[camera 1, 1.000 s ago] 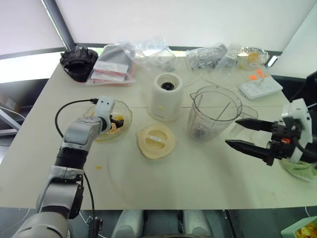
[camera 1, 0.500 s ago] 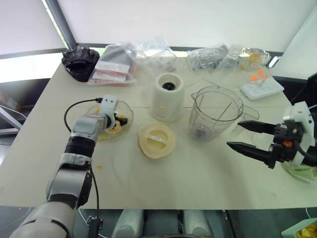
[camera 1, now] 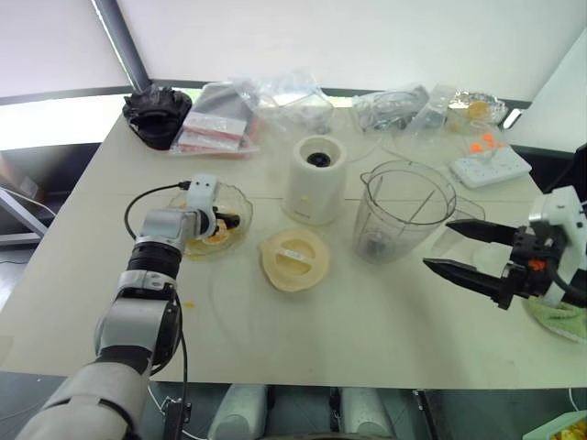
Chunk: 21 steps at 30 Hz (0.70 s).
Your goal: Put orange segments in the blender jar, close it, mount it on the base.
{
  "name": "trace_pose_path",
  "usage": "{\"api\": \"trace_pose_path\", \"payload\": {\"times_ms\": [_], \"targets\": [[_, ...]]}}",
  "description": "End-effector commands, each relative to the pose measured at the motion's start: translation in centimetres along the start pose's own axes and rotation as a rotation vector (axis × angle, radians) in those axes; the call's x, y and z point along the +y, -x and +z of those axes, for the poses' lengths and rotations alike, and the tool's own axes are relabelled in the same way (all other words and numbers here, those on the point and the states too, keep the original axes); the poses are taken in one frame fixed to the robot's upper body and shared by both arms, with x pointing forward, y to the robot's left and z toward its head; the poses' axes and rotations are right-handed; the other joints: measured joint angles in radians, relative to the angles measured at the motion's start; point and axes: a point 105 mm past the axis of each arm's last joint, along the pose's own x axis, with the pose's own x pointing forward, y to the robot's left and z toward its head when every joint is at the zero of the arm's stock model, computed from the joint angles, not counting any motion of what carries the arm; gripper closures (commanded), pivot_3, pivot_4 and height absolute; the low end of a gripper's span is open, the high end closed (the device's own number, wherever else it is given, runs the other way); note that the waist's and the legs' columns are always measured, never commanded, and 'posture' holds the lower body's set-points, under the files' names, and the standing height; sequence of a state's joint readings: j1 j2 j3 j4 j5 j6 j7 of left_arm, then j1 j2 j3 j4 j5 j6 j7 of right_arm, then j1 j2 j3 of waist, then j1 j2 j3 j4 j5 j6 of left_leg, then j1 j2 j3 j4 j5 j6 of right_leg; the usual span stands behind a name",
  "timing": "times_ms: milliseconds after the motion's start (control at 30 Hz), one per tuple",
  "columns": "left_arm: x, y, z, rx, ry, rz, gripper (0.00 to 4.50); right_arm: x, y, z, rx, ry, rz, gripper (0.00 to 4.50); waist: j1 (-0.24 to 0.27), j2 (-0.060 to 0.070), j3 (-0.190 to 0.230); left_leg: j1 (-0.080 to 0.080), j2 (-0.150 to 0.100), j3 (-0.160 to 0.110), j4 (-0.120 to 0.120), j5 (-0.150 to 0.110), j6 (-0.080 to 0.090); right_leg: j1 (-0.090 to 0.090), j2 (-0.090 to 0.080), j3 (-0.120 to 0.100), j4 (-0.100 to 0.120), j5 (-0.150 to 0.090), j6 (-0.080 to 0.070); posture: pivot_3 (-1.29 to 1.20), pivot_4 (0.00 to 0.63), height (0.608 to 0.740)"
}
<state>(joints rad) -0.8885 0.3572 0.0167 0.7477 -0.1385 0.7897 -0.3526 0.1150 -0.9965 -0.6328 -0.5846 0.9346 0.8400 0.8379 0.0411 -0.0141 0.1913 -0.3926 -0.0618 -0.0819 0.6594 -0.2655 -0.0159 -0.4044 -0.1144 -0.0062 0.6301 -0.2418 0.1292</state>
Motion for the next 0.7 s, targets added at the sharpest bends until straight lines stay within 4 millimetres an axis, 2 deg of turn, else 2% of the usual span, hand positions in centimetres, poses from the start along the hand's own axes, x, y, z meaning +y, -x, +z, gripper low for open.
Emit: {"api": "trace_pose_path", "payload": {"times_ms": [33,67,233,267,533,700], "targets": [[-0.6,-0.2,0.2,-0.001,-0.003,-0.026,0.91,0.0,0.2,0.8,-0.034,0.041,-0.017,0.0,-0.001,0.0,0.0,0.0,0.0,0.0,0.0,0.0,0.0,0.0,0.0,0.0,0.0,0.0,0.0,0.0,0.15,0.74],[-0.6,-0.2,0.2,-0.001,-0.003,-0.025,1.31,0.0,0.2,0.8,-0.035,0.042,-0.018,0.0,-0.001,0.0,0.0,0.0,0.0,0.0,0.0,0.0,0.0,0.0,0.0,0.0,0.0,0.0,0.0,0.0,0.15,0.74],[-0.3,-0.1,0.1,0.0,-0.008,-0.011,3.95,0.0,0.1,0.7,-0.036,0.042,-0.023,0.0,-0.003,0.0,0.0,0.0,0.0,0.0,0.0,0.0,0.0,0.0,0.0,0.0,0.0,0.0,0.0,0.0,0.15,0.74],[-0.2,-0.1,0.1,0.001,-0.011,-0.01,4.35,0.0,0.2,0.7,-0.035,0.041,-0.024,0.0,-0.003,0.0,0.0,0.0,0.0,0.0,0.0,0.0,0.0,0.0,0.0,0.0,0.0,0.0,0.0,0.0,0.15,0.74],[0.0,0.0,0.3,-0.024,-0.052,0.022,4.35,0.1,0.3,0.7,-0.034,0.038,-0.03,0.0,-0.003,0.0,0.0,0.0,0.0,0.0,0.0,0.0,0.0,0.0,0.0,0.0,0.0,0.0,0.0,0.0,0.15,0.74],[0.2,1.8,2.9,-0.25,-0.066,0.08,4.35,0.1,0.3,0.7,-0.037,0.035,-0.03,0.0,-0.004,0.0,0.0,-0.001,0.001,0.0,0.0,0.0,0.0,-0.001,0.0,0.0,0.0,0.0,0.0,0.0,0.15,0.74]]}}
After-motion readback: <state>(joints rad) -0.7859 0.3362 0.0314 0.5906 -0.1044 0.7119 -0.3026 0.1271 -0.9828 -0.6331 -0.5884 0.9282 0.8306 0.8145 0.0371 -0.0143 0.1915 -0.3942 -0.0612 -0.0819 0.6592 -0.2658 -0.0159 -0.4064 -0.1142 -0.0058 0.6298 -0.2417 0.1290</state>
